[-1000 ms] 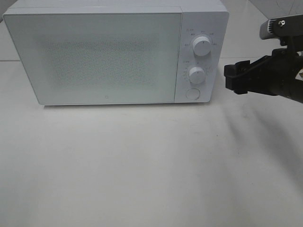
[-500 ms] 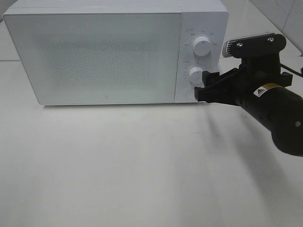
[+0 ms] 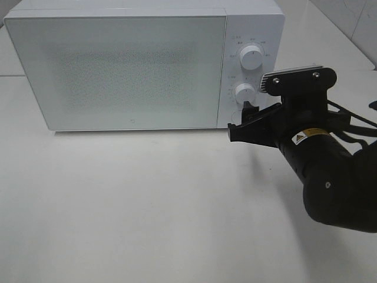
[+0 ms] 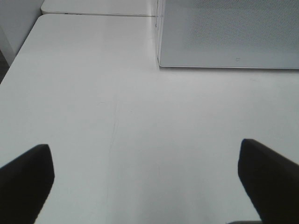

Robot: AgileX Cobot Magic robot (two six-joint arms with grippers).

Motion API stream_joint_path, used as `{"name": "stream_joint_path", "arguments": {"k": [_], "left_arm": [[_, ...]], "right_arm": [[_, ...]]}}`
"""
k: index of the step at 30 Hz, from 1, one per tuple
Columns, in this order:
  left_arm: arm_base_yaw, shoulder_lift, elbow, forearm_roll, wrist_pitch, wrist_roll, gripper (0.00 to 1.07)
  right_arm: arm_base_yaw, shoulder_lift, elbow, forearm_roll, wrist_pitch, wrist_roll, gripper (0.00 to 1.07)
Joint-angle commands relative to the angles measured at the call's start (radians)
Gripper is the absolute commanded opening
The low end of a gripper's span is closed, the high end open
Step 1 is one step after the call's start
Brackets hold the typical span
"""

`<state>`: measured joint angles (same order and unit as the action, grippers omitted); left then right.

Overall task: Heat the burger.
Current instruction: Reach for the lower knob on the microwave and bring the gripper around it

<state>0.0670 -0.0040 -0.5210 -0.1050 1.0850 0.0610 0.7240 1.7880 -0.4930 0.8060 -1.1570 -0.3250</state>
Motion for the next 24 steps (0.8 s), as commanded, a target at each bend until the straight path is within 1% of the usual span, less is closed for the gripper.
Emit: {"name": "stream_joint_path", "arguments": {"k": [1,2,4,7,9,12,14,24], "left_arm": [[0.000,-0.017,0.004,-0.006,-0.013,-0.004,1.00],[0.000,-0.017,0.004,-0.006,-0.013,-0.004,1.00],[0.000,-0.017,0.004,-0.006,-0.013,-0.004,1.00],[0.000,-0.017,0.004,-0.006,-0.013,-0.004,1.00],[0.000,-0.017,0.004,-0.006,-0.013,-0.004,1.00],[0.000,-0.017,0.004,-0.006,-0.013,-0.004,1.00],[0.000,-0.016,0.004,-0.006,-0.013,-0.004,1.00],[0.000,-0.016,0.004,-0.006,-0.013,-0.004,1.00]], "right_arm": [[0.018,0.025,-0.011,0.034,-0.046,0.004,0.75],[0.018,0.025,-0.011,0.034,-0.046,0.004,0.75],[0.018,0.056,-0.046,0.036,-0.046,0.004,0.75],[0.018,0.064,-0.057,0.035,-0.046,0.004,0.75],[0.018,0.088,-0.095,0.035,-0.050,0.004,0.75],[0.018,0.097,-0.106,0.035,-0.050,0.004,0.75],[0.017,0.116,-0.139,0.032,-0.052,0.004,0.75],[0.015,0.177,-0.204,0.031,-0.052,0.009,0.75]]}}
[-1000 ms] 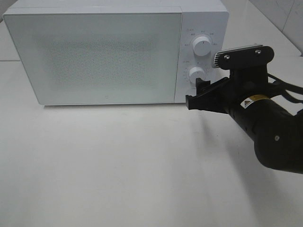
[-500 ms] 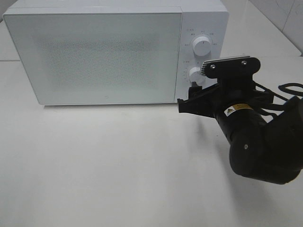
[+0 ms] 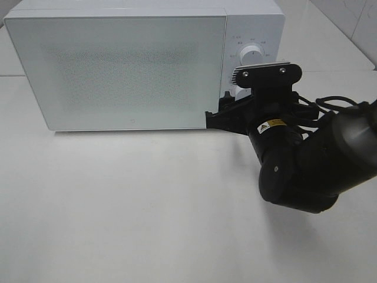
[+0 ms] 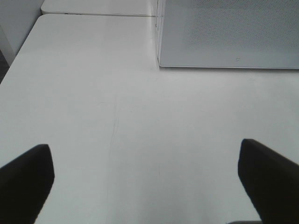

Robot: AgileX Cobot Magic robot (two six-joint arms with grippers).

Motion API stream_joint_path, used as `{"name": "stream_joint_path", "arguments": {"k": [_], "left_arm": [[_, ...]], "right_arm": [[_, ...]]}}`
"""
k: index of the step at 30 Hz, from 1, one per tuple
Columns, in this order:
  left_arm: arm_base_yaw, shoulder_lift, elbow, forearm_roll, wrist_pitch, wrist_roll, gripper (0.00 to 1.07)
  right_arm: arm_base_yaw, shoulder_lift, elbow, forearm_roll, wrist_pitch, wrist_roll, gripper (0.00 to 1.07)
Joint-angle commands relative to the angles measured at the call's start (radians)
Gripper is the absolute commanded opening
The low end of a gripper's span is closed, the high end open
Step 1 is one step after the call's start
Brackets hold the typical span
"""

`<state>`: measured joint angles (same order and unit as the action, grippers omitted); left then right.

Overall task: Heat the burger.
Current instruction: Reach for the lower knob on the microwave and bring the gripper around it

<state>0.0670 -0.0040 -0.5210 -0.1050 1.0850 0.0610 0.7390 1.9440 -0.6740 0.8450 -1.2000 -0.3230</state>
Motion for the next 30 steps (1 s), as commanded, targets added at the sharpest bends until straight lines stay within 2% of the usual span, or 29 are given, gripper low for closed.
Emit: {"name": "stream_joint_path", "arguments": {"k": [1,17,30], "left_arm": [[0.000,-0.016,0.004,-0.006,-0.013,-0.004,1.00],[0.000,-0.016,0.004,-0.005,-0.013,-0.004,1.00],[0.000,-0.016,0.004,-0.004,-0.013,-0.004,1.00]], "right_arm": [[0.000,0.037,-0.039,-0.008,-0.008,0.019,0.75],[-0.047,0.095,-0.134,-0.001,0.019,0.032,0.75],[-0.078,0.130,-0.161,-0.002,0.020,0.055,0.75]]}}
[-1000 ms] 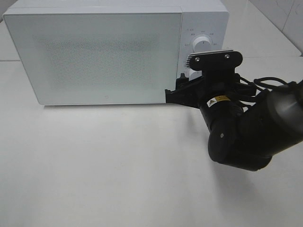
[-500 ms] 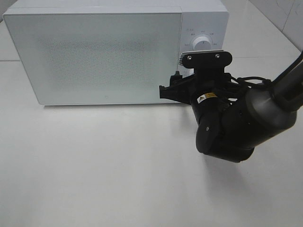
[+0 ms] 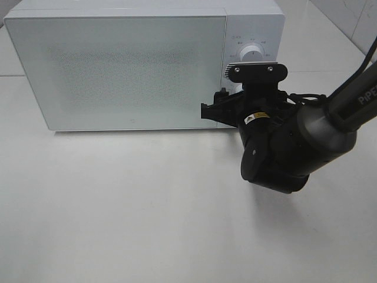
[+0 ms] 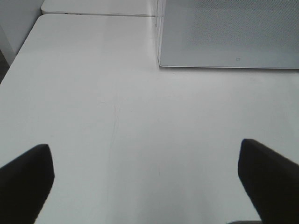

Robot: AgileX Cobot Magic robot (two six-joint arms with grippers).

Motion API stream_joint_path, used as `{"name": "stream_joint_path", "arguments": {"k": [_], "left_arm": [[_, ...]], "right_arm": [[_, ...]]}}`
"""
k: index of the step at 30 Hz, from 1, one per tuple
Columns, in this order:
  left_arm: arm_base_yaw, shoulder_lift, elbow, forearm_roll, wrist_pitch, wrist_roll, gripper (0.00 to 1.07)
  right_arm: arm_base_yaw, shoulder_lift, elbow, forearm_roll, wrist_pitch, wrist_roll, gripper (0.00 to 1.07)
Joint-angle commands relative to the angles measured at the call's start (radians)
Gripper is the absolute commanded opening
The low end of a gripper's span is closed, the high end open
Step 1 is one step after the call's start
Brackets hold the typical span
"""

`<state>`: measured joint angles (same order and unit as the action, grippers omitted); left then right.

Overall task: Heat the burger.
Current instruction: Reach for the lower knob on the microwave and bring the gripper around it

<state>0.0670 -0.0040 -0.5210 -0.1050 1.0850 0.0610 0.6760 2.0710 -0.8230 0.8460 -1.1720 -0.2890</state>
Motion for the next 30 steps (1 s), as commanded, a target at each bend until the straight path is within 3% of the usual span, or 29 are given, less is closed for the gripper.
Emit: {"name": "stream_joint_path", "arguments": {"k": [1,12,15,17,20,22,23,25,28,30], "left_arm": [[0.000,-0.016,0.004,-0.004,-0.013,-0.004,1.00],[0.000,-0.016,0.004,-0.004,-0.013,-0.004,1.00],[0.000,-0.016,0.004,-0.004,-0.013,-0.004,1.00],[0.000,-0.016,0.004,-0.004,-0.013,-0.004,1.00],[0.000,-0.016,0.004,-0.004,-0.013,-0.004,1.00],[0.000,-0.016,0.004,-0.004,-0.013,-0.004,1.00],[0.000,-0.016,0.004,-0.004,-0.013,-0.004,1.00],[0.000,-0.016,0.004,-0.004,-0.013,-0.004,1.00],[0.000,-0.016,0.004,-0.004,-0.013,-0.004,1.00],[0.000,-0.016,0.004,-0.004,-0.013,-0.004,1.00]], "right_arm": [[-0.015,0.003,-0.012,-0.003,-0.008,0.021,0.75],[-0.025,0.003,-0.019,-0.003,-0.007,0.020,0.75],[-0.025,0.003,-0.019,-0.003,-0.005,0.020,0.68],[-0.025,0.003,-0.019,-0.004,0.006,0.020,0.58],[-0.025,0.003,-0.019,-0.004,0.009,0.020,0.53],[-0.025,0.003,-0.019,-0.005,0.012,0.020,0.38],[-0.025,0.003,-0.019,-0.005,0.012,0.020,0.38],[-0.025,0.003,-0.019,-0.009,0.016,0.021,0.16],[-0.025,0.003,-0.019,-0.011,0.019,0.022,0.12],[-0.025,0.003,-0.019,-0.013,0.022,0.024,0.03]]}}
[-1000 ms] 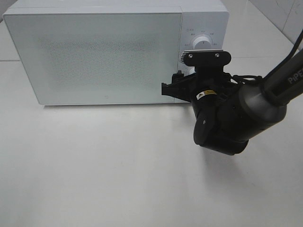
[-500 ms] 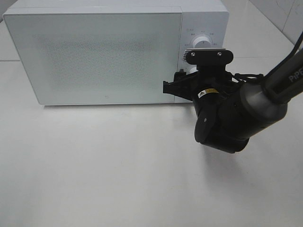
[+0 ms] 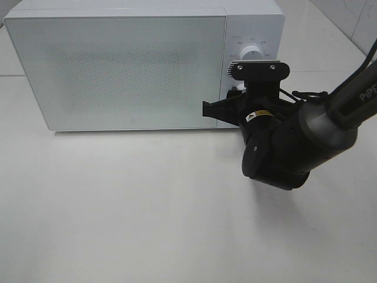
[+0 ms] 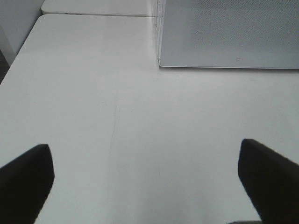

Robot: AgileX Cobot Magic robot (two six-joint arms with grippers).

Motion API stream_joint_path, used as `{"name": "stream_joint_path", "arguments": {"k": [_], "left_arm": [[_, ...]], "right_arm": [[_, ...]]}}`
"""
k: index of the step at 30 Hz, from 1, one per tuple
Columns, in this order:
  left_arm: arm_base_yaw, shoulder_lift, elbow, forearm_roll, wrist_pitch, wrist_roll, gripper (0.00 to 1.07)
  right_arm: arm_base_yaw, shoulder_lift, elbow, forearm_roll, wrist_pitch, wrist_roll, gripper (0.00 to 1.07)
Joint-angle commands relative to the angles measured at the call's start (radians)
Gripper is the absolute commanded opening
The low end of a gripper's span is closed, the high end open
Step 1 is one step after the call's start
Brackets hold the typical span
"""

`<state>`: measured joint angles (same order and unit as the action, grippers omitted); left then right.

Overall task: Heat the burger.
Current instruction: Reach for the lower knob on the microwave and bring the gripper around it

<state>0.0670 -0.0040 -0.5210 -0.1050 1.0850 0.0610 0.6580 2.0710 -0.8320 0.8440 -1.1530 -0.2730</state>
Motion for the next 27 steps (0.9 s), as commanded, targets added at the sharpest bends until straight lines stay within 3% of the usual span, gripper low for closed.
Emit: {"name": "stream_joint_path", "arguments": {"k": [1,13,27], "left_arm": [[0.000,-0.016,0.004,-0.004,-0.013,-0.004,1.00],[0.000,-0.016,0.004,-0.004,-0.013,-0.004,1.00],[0.000,-0.016,0.004,-0.004,-0.013,-0.004,1.00]], "right_arm": [[-0.007,0.003,-0.010,-0.011,0.003,0.008,0.03],[-0.007,0.003,-0.010,-0.016,-0.002,0.073,0.00],[-0.007,0.003,-0.010,-0.155,0.051,0.640,0.00]]}}
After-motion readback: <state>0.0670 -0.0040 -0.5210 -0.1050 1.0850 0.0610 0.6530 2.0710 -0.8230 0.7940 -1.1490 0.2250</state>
